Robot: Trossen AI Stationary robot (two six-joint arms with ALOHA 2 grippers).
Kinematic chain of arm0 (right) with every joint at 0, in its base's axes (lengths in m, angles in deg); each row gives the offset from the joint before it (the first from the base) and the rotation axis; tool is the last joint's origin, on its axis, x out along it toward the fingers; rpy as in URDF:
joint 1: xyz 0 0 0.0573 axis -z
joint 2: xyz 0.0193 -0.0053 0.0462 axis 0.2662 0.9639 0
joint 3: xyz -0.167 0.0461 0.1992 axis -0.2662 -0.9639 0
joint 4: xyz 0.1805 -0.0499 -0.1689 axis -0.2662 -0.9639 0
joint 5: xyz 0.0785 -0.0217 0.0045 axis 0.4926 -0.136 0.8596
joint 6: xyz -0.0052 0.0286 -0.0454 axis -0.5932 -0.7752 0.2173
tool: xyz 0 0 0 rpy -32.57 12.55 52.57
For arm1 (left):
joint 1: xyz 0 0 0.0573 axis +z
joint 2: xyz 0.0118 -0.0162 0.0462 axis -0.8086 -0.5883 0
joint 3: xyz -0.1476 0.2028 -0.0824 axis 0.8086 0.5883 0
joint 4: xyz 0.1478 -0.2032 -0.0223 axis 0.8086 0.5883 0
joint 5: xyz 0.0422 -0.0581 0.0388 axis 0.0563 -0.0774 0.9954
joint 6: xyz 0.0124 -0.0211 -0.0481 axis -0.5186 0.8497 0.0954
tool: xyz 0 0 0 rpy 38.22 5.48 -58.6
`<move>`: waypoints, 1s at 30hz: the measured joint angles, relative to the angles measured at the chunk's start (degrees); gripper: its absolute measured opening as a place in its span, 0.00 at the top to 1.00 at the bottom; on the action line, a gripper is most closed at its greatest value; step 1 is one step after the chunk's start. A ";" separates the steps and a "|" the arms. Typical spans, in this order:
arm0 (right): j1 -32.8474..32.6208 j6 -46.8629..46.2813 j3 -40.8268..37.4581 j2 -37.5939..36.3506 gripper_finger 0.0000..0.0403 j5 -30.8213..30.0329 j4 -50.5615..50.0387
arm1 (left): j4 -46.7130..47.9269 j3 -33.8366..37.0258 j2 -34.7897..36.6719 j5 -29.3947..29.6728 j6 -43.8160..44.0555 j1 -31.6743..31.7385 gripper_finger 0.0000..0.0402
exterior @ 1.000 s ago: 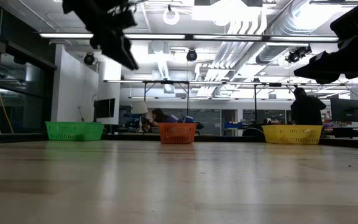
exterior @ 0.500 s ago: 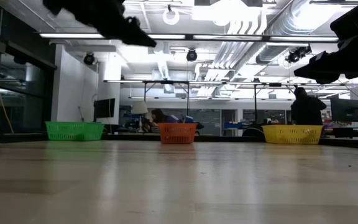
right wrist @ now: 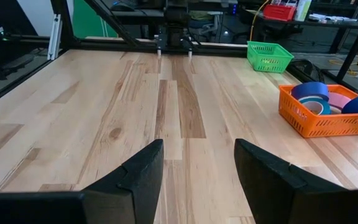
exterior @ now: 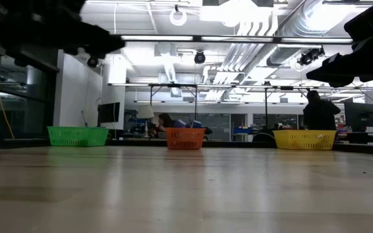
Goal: Pick and place Stapler, Stapler remover, tape
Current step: Return to Home Position
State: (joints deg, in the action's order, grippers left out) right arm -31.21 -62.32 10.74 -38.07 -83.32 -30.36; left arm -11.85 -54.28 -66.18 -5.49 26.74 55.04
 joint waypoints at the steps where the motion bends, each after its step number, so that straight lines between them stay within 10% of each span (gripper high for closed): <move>1: -0.02 -0.01 0.00 0.00 0.53 0.00 0.01 | 0.27 1.51 2.62 0.00 -0.07 0.02 0.38; 15: -0.02 -0.01 0.00 -0.02 0.53 0.00 -0.02 | 6.09 15.01 31.35 -4.38 -5.81 0.00 0.38; 30: 0.00 0.00 0.00 0.01 0.53 0.00 -0.02 | 19.06 16.46 42.98 -11.39 -5.81 0.00 0.38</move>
State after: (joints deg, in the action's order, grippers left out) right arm -31.22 -62.32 10.74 -38.06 -83.32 -30.38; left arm 7.22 -37.82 -23.20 -16.87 20.93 55.04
